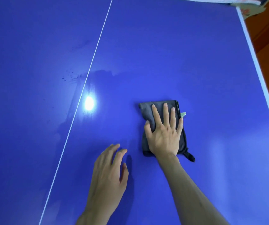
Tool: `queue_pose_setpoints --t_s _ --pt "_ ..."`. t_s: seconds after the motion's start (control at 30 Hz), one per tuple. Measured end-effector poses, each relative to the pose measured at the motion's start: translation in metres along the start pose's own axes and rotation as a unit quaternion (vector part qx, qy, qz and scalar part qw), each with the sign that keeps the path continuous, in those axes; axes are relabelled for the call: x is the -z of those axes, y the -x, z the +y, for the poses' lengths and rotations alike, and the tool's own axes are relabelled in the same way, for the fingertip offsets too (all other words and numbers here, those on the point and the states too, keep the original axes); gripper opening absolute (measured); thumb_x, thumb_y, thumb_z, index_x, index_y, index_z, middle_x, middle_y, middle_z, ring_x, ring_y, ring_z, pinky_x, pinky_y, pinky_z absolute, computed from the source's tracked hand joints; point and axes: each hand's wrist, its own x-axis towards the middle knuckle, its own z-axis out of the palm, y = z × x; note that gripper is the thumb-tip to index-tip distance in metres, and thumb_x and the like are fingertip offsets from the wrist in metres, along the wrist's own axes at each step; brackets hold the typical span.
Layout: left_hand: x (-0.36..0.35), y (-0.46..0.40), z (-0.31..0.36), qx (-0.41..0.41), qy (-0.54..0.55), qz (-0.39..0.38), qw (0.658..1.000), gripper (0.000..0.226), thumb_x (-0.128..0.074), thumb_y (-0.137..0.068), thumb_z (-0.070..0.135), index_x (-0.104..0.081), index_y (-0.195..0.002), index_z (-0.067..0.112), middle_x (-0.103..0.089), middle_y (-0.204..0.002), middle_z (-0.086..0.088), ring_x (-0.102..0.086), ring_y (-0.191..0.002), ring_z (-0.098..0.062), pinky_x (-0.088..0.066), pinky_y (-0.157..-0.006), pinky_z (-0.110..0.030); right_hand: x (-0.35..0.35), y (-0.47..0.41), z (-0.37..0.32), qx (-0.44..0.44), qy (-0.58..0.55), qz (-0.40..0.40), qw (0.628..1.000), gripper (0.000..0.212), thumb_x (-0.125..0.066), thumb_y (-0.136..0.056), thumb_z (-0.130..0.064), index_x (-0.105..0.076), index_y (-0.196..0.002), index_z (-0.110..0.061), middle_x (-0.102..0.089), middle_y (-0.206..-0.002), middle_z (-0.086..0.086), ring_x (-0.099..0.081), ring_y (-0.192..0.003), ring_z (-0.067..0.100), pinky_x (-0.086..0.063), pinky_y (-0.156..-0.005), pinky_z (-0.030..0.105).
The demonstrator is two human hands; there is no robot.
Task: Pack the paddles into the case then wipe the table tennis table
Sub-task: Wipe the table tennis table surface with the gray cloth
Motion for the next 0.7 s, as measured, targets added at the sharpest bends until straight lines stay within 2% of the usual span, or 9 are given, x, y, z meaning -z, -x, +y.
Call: queue_pose_setpoints --t_s 0.17,0.3,0.4,0.57,0.7 --pt "-0.003 -0.021 0.008 0.027 0.0 0.002 1.0 0.046 -0.069 -0.092 0.014 -0.058 -0.136 0.023 -0.051 -0.145 0.005 -0.049 -0.138 -0.022 -0.048 -0.108 -0.043 -0.004 -0.069 0.004 0.009 -0.006 -0.009 1.0 0.065 -0.026 -0.1 -0.059 -0.021 -0.163 -0.043 -0.015 -0.173 -0.001 -0.006 -0.16 0.025 -0.004 -0.127 0.058" --pt "-0.006 -0.028 0.02 0.033 0.0 0.01 0.999 0.04 -0.061 -0.096 0.016 -0.057 -0.136 0.024 -0.05 -0.146 0.005 -0.049 -0.137 -0.021 -0.039 -0.11 -0.034 -0.007 -0.12 0.005 0.024 -0.006 -0.018 1.0 0.067 -0.022 -0.099 -0.063 -0.018 -0.163 -0.043 -0.012 -0.174 0.0 -0.004 -0.16 0.026 -0.001 -0.126 0.059" --pt "-0.008 -0.028 0.029 0.037 -0.006 0.003 0.999 0.043 -0.064 -0.094 0.018 -0.056 -0.135 0.026 -0.05 -0.146 0.006 -0.049 -0.138 -0.021 -0.045 -0.108 -0.038 -0.008 -0.146 0.008 0.048 -0.001 -0.034 0.998 0.066 -0.021 -0.1 -0.061 -0.015 -0.163 -0.042 -0.008 -0.174 0.0 -0.001 -0.16 0.027 0.001 -0.126 0.06" --pt "-0.01 -0.021 0.038 0.036 -0.011 -0.017 0.999 0.06 -0.065 -0.085 0.003 -0.051 -0.138 0.026 -0.049 -0.147 0.006 -0.047 -0.141 -0.02 -0.047 -0.109 -0.043 -0.006 -0.153 0.013 0.069 0.01 -0.075 0.995 0.064 -0.024 -0.103 -0.052 -0.008 -0.164 -0.041 0.0 -0.174 0.001 0.007 -0.16 0.028 0.006 -0.126 0.058" --pt "-0.002 -0.012 0.047 0.032 -0.008 -0.024 0.999 0.058 -0.064 -0.084 0.0 -0.055 -0.137 0.021 -0.049 -0.147 0.005 -0.046 -0.141 -0.019 -0.047 -0.109 -0.043 0.003 -0.117 0.02 0.092 0.003 -0.07 0.993 0.067 -0.018 -0.099 -0.052 -0.016 -0.164 -0.038 -0.009 -0.174 0.002 -0.001 -0.16 0.029 0.002 -0.127 0.058"
